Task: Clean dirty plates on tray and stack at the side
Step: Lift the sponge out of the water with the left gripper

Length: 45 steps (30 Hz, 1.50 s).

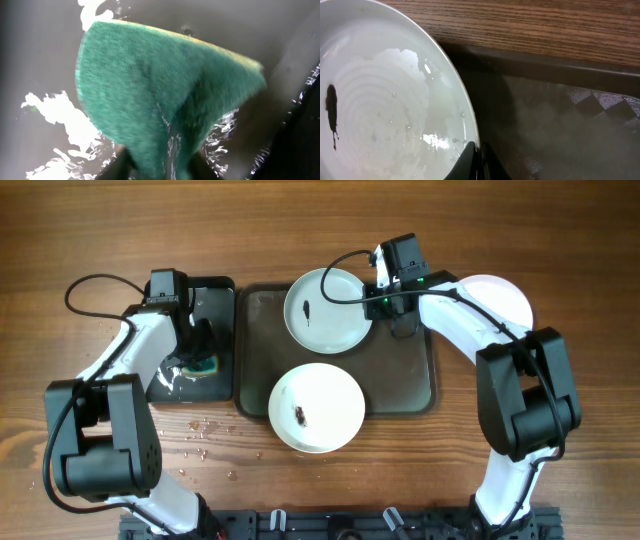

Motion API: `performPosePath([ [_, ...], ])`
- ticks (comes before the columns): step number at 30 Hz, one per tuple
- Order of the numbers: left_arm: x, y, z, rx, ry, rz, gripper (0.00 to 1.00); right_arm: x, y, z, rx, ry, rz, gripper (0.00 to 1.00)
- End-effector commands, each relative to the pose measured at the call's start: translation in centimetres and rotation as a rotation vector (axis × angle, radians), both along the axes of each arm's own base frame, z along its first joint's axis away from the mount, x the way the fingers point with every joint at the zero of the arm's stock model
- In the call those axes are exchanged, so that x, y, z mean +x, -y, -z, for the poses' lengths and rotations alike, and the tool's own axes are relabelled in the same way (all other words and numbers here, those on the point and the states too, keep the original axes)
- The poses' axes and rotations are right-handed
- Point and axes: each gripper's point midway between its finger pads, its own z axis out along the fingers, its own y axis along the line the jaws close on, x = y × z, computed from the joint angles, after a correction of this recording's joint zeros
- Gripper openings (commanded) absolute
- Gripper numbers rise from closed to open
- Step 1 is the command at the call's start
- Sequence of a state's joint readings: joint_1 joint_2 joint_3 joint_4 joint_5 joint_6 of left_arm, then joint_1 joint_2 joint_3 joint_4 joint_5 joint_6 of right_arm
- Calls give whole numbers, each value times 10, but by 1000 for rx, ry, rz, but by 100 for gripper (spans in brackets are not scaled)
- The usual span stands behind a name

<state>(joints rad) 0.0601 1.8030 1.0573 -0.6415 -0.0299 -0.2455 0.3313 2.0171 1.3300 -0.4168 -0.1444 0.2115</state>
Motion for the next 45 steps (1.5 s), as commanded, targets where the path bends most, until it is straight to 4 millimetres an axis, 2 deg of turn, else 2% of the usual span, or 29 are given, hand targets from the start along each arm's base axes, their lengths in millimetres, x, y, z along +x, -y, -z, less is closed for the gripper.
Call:
performPosePath([
  [1, -7, -1, 14, 3, -43, 3, 4, -4, 2, 13, -24, -20, 0, 6],
  [5, 4, -3, -3, 7, 7, 0, 4, -4, 2, 13, -25, -21, 0, 6],
  [8, 20, -4, -30, 13, 96, -1, 4, -4, 2, 13, -25, -21, -1, 6],
  [9, 28, -5, -48, 17, 154, 0, 4, -4, 2, 14, -26, -20, -1, 6],
  [15, 44, -6, -110, 31, 365, -1, 4, -4, 2, 13, -33, -14, -23, 6],
  [18, 48, -6, -127, 34, 423, -1, 4, -3, 1, 13, -30, -11, -22, 4],
  [27, 50, -5, -127, 38, 428, 27, 4, -4, 0, 13, -27, -15, -27, 6],
  [30, 50, -3, -127, 26, 429, 32, 4, -4, 0, 13, -28, -15, -27, 15],
  [31, 50, -3, -127, 27, 429, 32, 4, -4, 1, 13, -28, -15, -26, 15],
  [33, 50, -3, -127, 27, 429, 32, 4, -4, 0, 13, -27, -15, -26, 6],
  [34, 50, -3, -127, 27, 429, 31, 4, -4, 1, 13, -27, -15, -25, 4],
  [45, 48, -3, -123, 26, 419, 31, 4, -4, 1, 14, -30, -15, -22, 5],
])
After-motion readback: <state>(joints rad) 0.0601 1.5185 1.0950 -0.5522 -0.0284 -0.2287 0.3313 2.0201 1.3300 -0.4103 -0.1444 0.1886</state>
